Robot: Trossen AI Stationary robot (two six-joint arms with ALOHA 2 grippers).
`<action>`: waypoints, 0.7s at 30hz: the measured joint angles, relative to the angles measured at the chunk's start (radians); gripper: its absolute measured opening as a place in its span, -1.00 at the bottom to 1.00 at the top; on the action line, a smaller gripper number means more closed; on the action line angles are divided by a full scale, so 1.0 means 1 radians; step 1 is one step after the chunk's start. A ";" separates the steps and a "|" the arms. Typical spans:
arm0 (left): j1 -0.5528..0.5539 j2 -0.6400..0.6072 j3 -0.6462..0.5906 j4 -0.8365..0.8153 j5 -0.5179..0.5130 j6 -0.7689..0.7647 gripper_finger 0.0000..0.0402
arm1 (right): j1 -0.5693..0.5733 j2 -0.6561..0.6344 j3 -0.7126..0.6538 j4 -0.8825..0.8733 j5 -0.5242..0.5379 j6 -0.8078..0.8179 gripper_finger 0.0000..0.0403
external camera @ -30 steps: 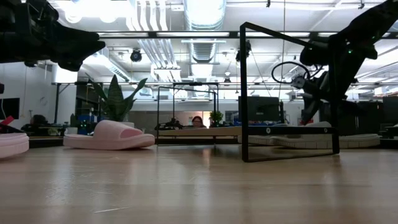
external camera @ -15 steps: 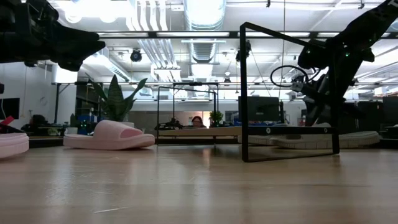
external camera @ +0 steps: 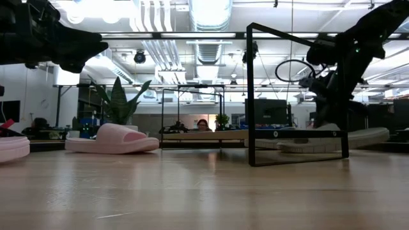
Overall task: Pick and place slides into the shelf
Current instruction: Put the bottom gray slide on the shelf
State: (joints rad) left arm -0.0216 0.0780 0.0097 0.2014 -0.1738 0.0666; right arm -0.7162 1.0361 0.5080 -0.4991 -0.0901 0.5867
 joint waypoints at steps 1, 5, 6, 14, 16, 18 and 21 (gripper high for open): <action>0.000 0.000 0.000 0.000 0.000 0.000 -0.20 | 0.001 -0.003 0.011 -0.016 0.000 -0.003 -0.94; 0.000 0.000 0.000 0.000 0.000 0.000 -0.20 | 0.000 -0.015 0.051 -0.064 0.004 -0.020 -0.94; 0.000 0.000 0.000 0.000 0.000 0.000 -0.20 | 0.000 -0.017 0.061 -0.074 0.004 -0.022 -0.94; 0.000 0.000 0.000 0.000 0.000 0.000 -0.20 | 0.000 -0.048 0.138 -0.160 0.005 -0.033 -0.95; 0.000 0.000 0.000 0.000 0.000 0.000 -0.20 | 0.000 -0.054 0.164 -0.185 0.006 -0.040 -0.95; 0.000 0.000 0.000 0.000 0.000 0.000 -0.20 | 0.000 -0.060 0.192 -0.201 0.005 -0.046 -0.95; 0.000 -0.001 0.000 0.001 0.000 0.000 -0.20 | 0.000 -0.068 0.229 -0.204 0.005 -0.063 -0.95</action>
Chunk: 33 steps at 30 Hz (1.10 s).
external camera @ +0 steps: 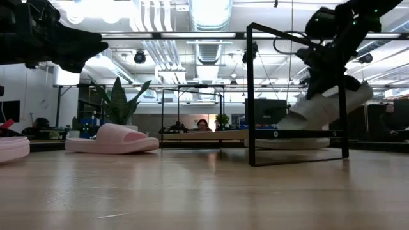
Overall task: Pick and place slides into the shelf
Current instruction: Put the bottom gray slide on the shelf
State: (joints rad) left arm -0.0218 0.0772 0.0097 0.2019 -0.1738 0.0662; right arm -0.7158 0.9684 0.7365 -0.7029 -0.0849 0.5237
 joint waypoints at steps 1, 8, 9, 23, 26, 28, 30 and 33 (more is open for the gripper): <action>0.000 0.000 0.000 0.000 0.000 0.000 -0.20 | 0.000 0.000 0.013 0.000 0.000 -0.005 -0.95; 0.000 0.000 0.000 0.000 0.000 0.000 -0.20 | 0.004 0.000 0.090 0.029 0.003 -0.028 -0.95; 0.000 0.000 0.000 0.000 0.000 0.000 -0.20 | 0.005 0.000 0.098 0.043 0.000 -0.029 -0.95; 0.000 0.001 0.000 0.000 0.000 0.000 -0.20 | 0.050 0.093 0.128 0.427 -0.259 -0.053 -0.95; 0.000 0.001 0.000 0.000 0.000 0.000 -0.20 | 0.051 0.183 0.165 0.468 -0.318 -0.055 -0.95; 0.000 0.001 0.000 0.000 0.000 0.000 -0.20 | 0.052 0.259 0.209 0.468 -0.359 -0.064 -0.95; 0.000 0.000 0.000 0.000 0.000 0.000 -0.20 | 0.058 0.340 0.265 0.468 -0.391 -0.076 -0.95; 0.000 0.002 0.000 -0.001 0.000 -0.001 -0.20 | 0.074 0.449 0.360 0.462 -0.420 -0.107 -0.95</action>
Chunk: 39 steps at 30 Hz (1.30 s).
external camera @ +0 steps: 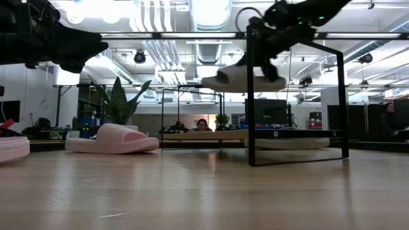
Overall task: Pick and place slides into the shelf
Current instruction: Put the bottom gray slide on the shelf
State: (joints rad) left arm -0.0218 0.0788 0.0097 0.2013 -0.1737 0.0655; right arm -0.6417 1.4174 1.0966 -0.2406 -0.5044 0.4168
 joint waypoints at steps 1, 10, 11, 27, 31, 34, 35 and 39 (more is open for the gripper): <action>0.000 0.000 0.000 0.000 0.000 0.000 -0.20 | 0.006 0.031 0.032 -0.010 0.000 -0.013 -0.95; 0.000 0.005 0.001 0.000 0.000 -0.002 -0.20 | 0.061 0.264 0.238 -0.077 -0.002 -0.062 -0.95; 0.000 0.005 0.001 0.000 0.000 -0.002 -0.20 | 0.066 0.287 0.250 -0.074 -0.002 -0.062 -0.95; 0.000 0.012 0.000 -0.001 0.001 -0.006 -0.20 | 0.085 0.444 0.303 0.019 0.000 0.039 -0.95; 0.000 0.012 0.000 0.000 0.001 -0.006 -0.20 | 0.085 0.447 0.302 0.021 0.000 0.059 -0.95; 0.000 0.012 0.000 0.000 0.001 -0.006 -0.20 | 0.085 0.445 0.302 0.029 0.004 0.081 -0.95; 0.000 0.012 0.000 0.000 0.001 -0.006 -0.20 | 0.085 0.446 0.302 0.036 0.006 0.090 -0.95; 0.000 0.012 0.000 0.000 0.001 -0.006 -0.20 | 0.085 0.458 0.302 0.053 0.007 0.104 -0.95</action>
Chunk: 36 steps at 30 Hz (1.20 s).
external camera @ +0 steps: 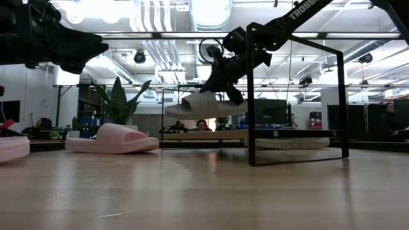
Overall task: Pick and place slides into the shelf
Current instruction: Put the bottom gray slide on the shelf
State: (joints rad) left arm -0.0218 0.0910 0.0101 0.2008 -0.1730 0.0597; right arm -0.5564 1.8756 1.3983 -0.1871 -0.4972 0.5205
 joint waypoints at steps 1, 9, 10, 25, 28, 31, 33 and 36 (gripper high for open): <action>0.000 0.000 0.000 0.000 0.000 0.000 -0.20 | 0.000 0.004 0.000 0.000 0.000 0.003 -0.95; 0.000 0.000 0.000 0.000 0.000 0.000 -0.20 | 0.000 0.052 0.005 0.020 -0.005 0.034 -0.95; 0.000 0.000 0.000 0.000 0.000 0.000 -0.20 | 0.000 0.060 0.010 0.020 -0.008 0.038 -0.95; 0.000 0.001 0.000 0.000 0.000 0.000 -0.20 | -0.001 0.118 0.069 0.037 -0.038 0.048 -0.95; 0.000 0.000 0.000 -0.001 0.000 0.000 -0.20 | -0.001 0.124 0.068 0.037 -0.036 0.052 -0.94; 0.000 0.000 0.000 -0.001 0.000 0.000 -0.20 | -0.001 0.124 0.069 0.041 -0.027 0.056 -0.88; 0.000 0.000 0.000 -0.001 0.000 0.000 -0.20 | -0.002 0.124 0.069 0.040 -0.027 0.056 -0.83; 0.000 0.000 0.000 -0.001 0.000 0.000 -0.20 | -0.003 0.122 0.069 0.039 -0.026 0.051 -0.71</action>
State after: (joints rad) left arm -0.0219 0.0914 0.0101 0.2001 -0.1726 0.0597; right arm -0.5594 1.9978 1.4670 -0.1484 -0.5232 0.5716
